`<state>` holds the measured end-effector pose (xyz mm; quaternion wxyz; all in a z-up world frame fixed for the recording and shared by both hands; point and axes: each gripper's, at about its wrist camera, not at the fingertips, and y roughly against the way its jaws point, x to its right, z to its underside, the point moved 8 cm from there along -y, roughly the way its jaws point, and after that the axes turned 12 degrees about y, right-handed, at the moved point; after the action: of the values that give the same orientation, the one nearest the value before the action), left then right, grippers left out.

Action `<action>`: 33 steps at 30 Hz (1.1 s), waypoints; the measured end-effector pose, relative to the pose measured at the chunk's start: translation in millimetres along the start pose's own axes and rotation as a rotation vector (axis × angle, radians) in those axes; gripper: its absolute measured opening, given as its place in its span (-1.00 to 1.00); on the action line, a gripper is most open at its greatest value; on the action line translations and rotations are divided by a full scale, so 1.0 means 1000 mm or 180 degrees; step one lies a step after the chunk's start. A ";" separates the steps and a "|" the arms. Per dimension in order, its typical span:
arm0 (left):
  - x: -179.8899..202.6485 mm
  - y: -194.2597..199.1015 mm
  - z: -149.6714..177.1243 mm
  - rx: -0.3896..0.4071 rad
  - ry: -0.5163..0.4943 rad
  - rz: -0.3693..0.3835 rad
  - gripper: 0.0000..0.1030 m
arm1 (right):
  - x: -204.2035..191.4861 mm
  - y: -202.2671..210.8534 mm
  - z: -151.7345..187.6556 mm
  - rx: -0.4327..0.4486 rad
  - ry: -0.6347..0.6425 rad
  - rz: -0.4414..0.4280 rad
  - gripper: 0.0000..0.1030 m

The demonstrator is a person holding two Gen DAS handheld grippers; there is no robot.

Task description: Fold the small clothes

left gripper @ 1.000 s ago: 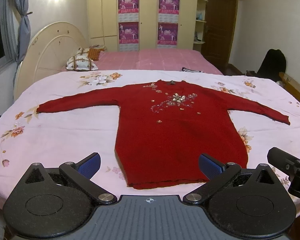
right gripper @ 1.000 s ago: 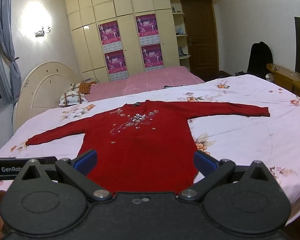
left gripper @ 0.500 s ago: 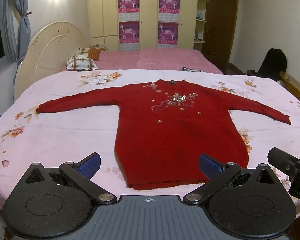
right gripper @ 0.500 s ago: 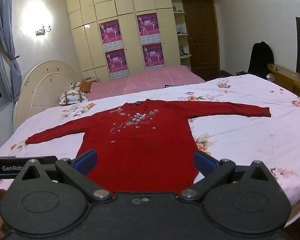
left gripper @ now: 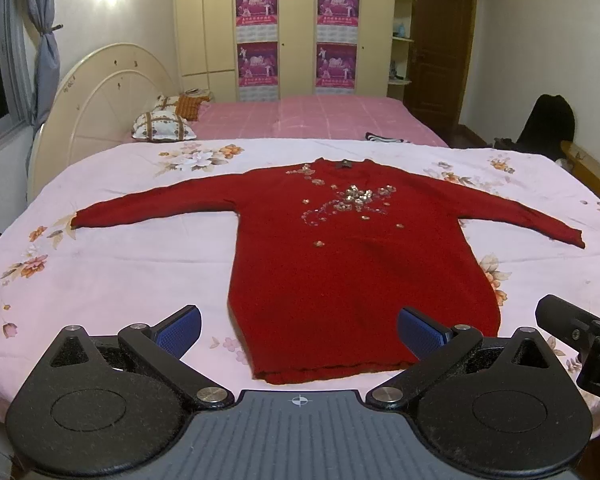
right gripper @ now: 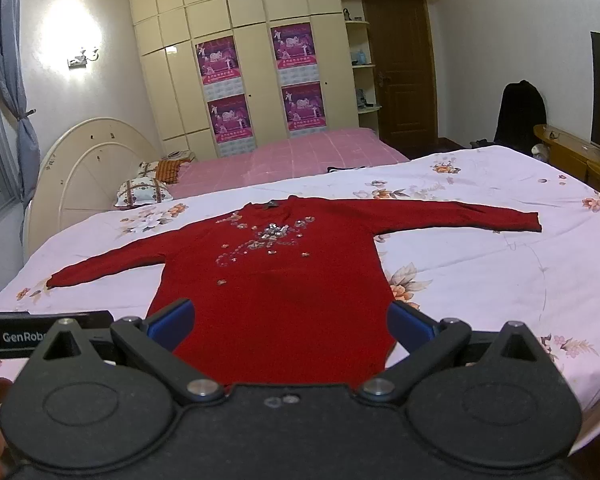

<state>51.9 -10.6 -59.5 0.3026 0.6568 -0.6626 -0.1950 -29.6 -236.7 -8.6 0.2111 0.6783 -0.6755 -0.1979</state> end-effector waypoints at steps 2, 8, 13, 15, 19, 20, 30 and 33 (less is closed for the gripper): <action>0.000 -0.001 -0.001 0.0007 0.0001 -0.0001 1.00 | 0.000 0.000 0.000 0.0000 0.0001 0.0002 0.99; -0.001 -0.005 -0.002 0.0004 0.0006 -0.0015 1.00 | 0.000 0.000 0.000 -0.0005 -0.0001 0.0002 0.99; -0.003 -0.008 -0.003 -0.0008 0.0012 -0.0027 1.00 | 0.000 -0.001 0.000 -0.0007 -0.0001 0.0002 0.99; -0.003 -0.010 -0.003 -0.0021 0.0020 -0.0031 1.00 | 0.000 -0.001 0.000 -0.0008 0.0001 0.0004 0.99; -0.003 -0.012 -0.003 -0.0027 0.0021 -0.0042 1.00 | 0.001 -0.004 0.000 -0.0023 -0.0002 0.0011 0.99; -0.003 -0.012 -0.003 -0.0028 0.0023 -0.0038 1.00 | 0.002 -0.006 -0.001 -0.0031 -0.0006 0.0012 0.99; -0.002 -0.016 -0.004 -0.0046 0.0030 -0.0053 1.00 | 0.003 -0.011 -0.001 -0.0048 -0.0015 0.0012 0.99; -0.001 -0.019 -0.004 -0.0049 0.0033 -0.0063 1.00 | 0.006 -0.015 -0.002 -0.0063 -0.0013 0.0014 0.99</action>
<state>68.8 -10.1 -68.6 0.3091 0.6620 -0.6529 -0.1996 -16.1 -242.2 -15.0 0.2168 0.6742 -0.6754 -0.2055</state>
